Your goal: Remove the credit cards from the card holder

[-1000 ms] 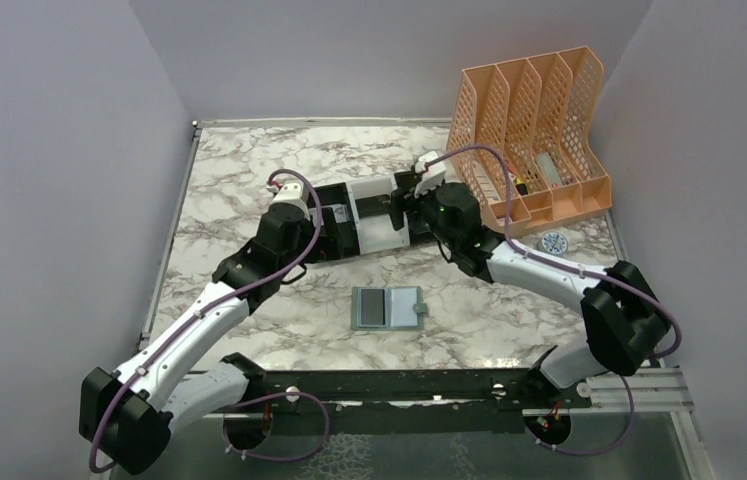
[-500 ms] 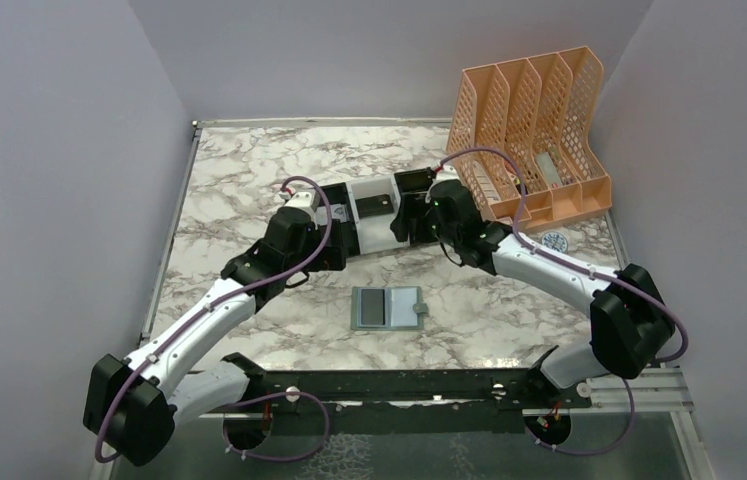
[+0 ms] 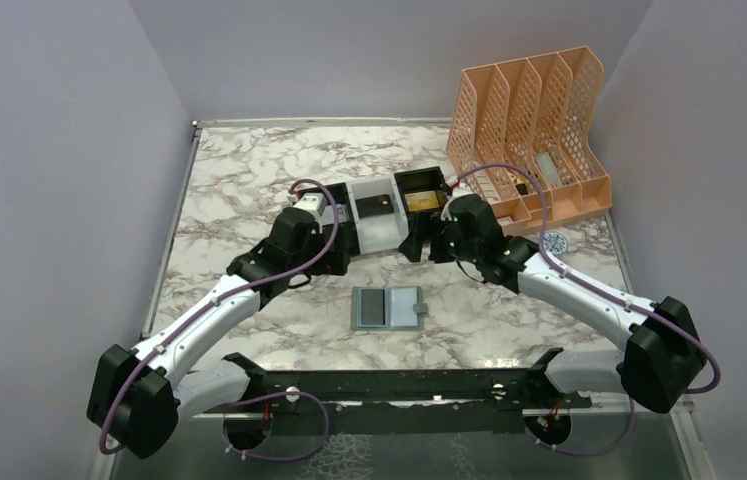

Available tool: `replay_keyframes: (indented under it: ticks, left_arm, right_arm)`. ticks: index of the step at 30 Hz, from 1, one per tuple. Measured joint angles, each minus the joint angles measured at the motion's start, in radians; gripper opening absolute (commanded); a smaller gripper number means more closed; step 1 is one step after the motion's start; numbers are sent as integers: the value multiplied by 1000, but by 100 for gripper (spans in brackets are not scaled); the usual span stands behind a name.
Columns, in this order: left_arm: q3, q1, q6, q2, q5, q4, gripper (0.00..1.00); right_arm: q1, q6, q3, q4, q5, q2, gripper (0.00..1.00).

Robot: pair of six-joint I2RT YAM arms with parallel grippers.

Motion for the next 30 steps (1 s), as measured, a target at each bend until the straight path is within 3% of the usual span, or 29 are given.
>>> replay_keyframes:
  ticks: [7,15,23,30]
  left_arm:
    - [-45,0,41,11,32,40,89]
    - [-72,2,68,27,129,105,86]
    - [-36,2,92,29,241,84,81]
    - [-36,2,89,24,315,54,78]
  right_arm:
    - [0,61,-49,2,-150,-16,68]
    - [0,153,-111,65,-328,-13,62]
    - [0,245,-189,169,-380,0,51]
    - [14,311,-236,242,-425,45,49]
